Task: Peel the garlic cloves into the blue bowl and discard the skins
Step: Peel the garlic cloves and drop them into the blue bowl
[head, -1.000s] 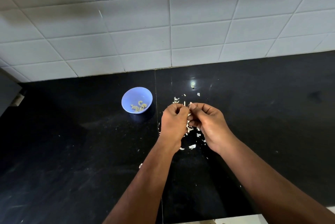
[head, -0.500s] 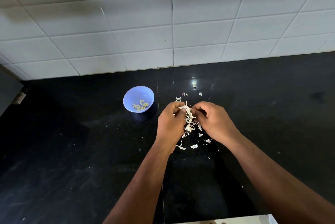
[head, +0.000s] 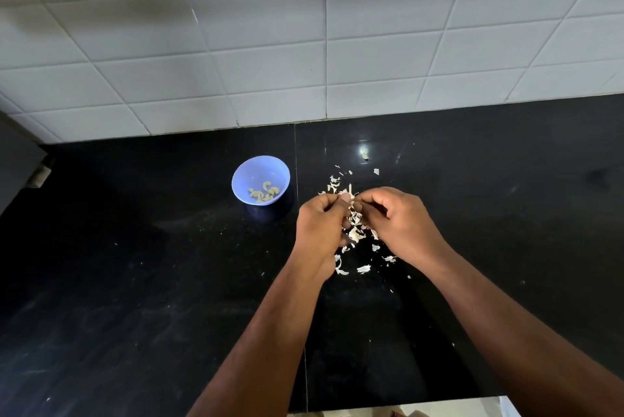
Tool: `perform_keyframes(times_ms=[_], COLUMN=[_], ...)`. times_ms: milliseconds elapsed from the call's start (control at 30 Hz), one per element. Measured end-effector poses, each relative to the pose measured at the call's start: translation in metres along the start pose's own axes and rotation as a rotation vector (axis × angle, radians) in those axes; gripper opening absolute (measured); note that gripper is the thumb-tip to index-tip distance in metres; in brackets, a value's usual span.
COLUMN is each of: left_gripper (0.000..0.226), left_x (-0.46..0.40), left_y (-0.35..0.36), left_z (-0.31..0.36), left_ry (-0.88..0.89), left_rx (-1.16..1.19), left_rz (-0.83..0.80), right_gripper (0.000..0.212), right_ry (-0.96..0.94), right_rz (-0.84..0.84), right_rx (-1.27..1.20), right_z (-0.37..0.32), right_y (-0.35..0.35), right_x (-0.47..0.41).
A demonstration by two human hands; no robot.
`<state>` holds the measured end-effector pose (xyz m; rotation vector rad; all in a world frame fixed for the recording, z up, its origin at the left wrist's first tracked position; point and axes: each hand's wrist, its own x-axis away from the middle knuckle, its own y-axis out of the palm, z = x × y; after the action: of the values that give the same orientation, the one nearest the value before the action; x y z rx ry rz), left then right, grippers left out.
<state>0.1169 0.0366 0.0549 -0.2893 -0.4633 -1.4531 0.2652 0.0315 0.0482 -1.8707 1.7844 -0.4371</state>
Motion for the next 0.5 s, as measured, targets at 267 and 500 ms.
perform_keyframes(times_ms=[267,500], left_gripper=[0.024,0.034], left_x=[0.001,0.002], left_y=[0.011,0.003], left_z=[0.002,0.003], left_ry=[-0.104,-0.012], left_rx=[0.147,0.026], left_rz=[-0.015,0.016], right_gripper=[0.032,0.022], right_ry=[0.0,0.202], right_rz=[0.127,0.152], right_rx=[-0.129,-0.421], right_z=[-0.007,-0.012], right_y=[0.009,0.009], right_x=[0.004,0.001])
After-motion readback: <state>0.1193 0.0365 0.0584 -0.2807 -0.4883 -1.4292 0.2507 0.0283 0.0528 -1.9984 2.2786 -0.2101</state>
